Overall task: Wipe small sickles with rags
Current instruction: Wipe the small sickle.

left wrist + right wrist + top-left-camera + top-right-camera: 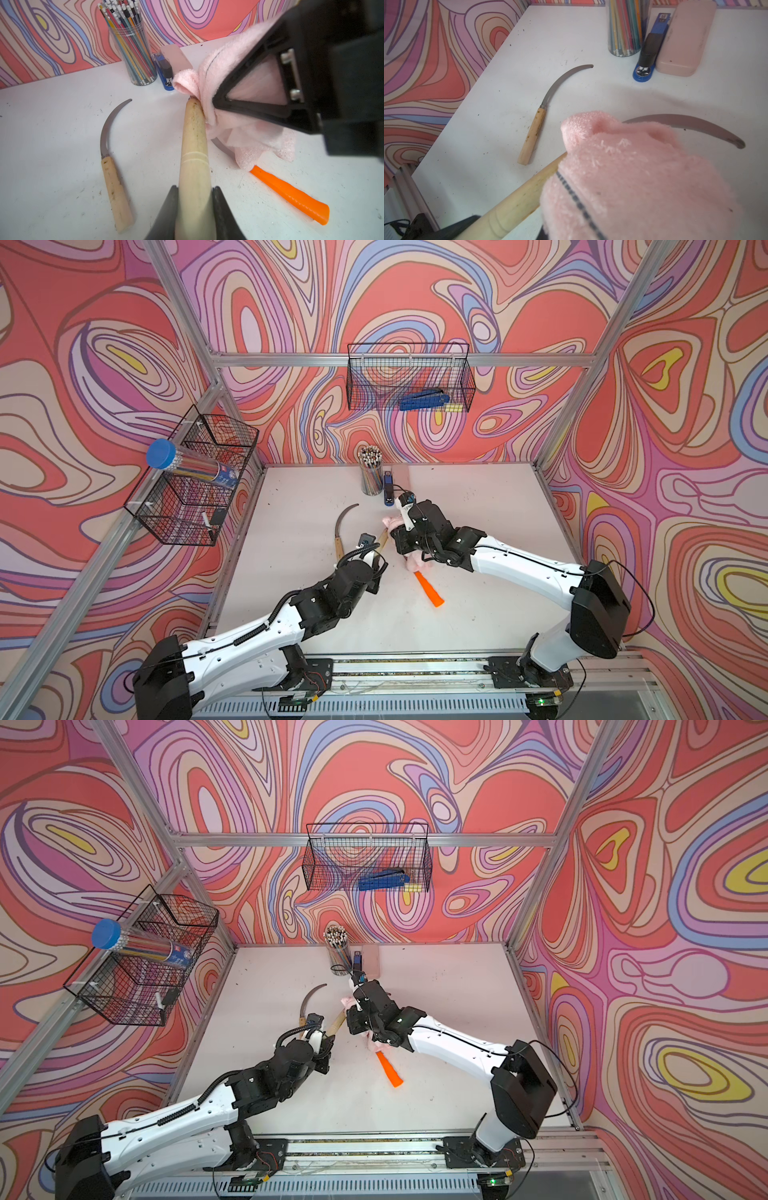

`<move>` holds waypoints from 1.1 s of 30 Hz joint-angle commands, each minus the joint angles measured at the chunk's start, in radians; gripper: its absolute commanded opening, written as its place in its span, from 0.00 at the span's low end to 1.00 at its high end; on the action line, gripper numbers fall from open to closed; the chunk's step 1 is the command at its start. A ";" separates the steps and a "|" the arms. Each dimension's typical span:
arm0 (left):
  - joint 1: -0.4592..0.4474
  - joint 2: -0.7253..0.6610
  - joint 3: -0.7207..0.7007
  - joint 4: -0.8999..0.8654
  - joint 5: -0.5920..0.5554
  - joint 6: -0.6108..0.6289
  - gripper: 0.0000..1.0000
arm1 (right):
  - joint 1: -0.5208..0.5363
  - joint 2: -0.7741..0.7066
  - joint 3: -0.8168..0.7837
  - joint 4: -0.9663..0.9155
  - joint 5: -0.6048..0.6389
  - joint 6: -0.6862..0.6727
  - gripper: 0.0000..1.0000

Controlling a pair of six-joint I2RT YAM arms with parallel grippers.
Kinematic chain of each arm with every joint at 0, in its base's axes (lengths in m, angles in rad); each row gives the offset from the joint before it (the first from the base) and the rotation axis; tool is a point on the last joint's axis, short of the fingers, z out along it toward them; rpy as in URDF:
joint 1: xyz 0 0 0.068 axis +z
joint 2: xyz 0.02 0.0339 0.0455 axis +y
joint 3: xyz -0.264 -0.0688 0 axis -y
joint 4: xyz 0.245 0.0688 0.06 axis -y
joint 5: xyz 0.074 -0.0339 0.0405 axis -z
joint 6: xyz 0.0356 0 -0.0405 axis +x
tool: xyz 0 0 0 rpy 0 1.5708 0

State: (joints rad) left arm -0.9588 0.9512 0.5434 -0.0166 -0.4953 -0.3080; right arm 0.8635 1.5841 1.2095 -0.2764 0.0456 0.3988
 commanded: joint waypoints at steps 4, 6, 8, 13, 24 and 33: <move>-0.005 -0.063 -0.095 -0.016 -0.086 -0.075 0.00 | 0.157 0.113 0.132 -0.016 -0.083 0.001 0.00; -0.005 -0.068 -0.104 -0.004 -0.085 -0.071 0.00 | 0.164 0.143 0.140 -0.004 -0.130 0.030 0.00; -0.004 -0.068 -0.112 0.001 -0.088 -0.083 0.00 | 0.164 0.158 0.138 0.006 -0.152 0.046 0.00; 0.002 -0.014 -0.103 0.019 -0.084 -0.115 0.00 | 0.162 0.174 0.132 -0.008 -0.104 0.053 0.00; 0.057 0.016 -0.152 0.021 0.015 -0.195 0.00 | 0.036 0.325 0.165 -0.030 -0.181 0.101 0.00; 0.096 -0.007 -0.200 0.013 0.071 -0.233 0.00 | 0.034 0.363 0.200 -0.044 -0.179 0.089 0.00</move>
State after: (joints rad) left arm -0.8684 0.9695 0.3565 -0.0174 -0.4477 -0.5175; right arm 0.8921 1.9354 1.3903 -0.3111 -0.1226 0.4854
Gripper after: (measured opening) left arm 0.245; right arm 0.106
